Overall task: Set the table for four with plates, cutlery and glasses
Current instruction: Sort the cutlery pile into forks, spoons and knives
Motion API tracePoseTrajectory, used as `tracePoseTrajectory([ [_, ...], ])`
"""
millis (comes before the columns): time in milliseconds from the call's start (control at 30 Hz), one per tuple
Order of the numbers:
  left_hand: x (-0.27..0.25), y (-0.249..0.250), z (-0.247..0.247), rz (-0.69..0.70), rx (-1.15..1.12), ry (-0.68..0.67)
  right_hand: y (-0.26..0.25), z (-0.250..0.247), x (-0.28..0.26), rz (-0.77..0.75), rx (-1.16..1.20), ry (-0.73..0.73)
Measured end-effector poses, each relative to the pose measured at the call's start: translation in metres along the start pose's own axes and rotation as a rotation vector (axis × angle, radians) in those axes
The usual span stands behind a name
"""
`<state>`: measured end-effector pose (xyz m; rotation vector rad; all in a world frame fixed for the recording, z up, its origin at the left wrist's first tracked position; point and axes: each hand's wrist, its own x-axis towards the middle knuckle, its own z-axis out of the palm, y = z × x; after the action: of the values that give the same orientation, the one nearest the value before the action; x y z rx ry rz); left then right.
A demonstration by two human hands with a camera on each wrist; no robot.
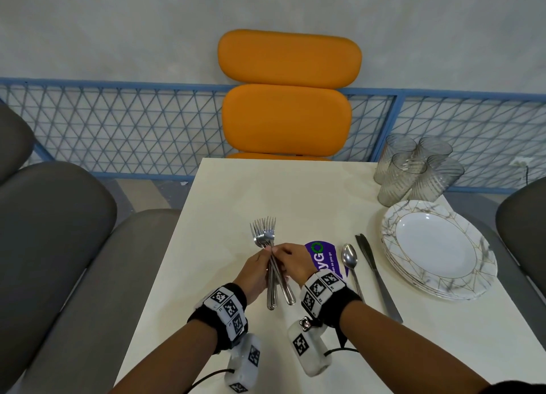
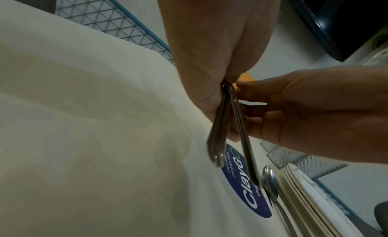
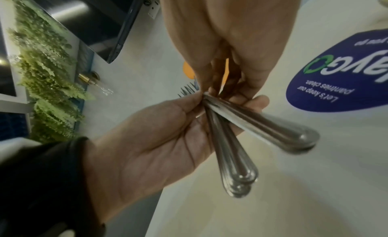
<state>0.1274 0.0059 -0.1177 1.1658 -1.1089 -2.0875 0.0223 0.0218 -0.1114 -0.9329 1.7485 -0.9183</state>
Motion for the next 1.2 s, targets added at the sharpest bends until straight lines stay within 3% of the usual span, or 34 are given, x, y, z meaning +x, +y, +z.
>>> tracePoseTrajectory([
  [167, -0.001, -0.001, 0.002, -0.033, -0.01, -0.004, 0.002, -0.005, -0.006, 0.044, 0.095, -0.038],
  [367, 0.001, 0.003, 0.001, -0.023, 0.011, 0.014, 0.008, -0.01, -0.01, 0.162, 0.423, -0.018],
  [633, 0.003, 0.004, 0.003, -0.002, 0.075, 0.002, 0.004, -0.008, -0.01, 0.04, 0.177, -0.033],
  [800, 0.003, 0.005, 0.004, 0.008, 0.102, 0.01, 0.004, -0.006, -0.011, 0.039, 0.213, -0.019],
  [967, 0.006, 0.007, 0.006, -0.006, 0.128, 0.067, 0.005, -0.012, -0.004, 0.139, 0.277, -0.002],
  [1200, 0.009, 0.009, 0.005, 0.012, 0.137, 0.097, 0.003, -0.012, -0.003, 0.09, 0.207, 0.003],
])
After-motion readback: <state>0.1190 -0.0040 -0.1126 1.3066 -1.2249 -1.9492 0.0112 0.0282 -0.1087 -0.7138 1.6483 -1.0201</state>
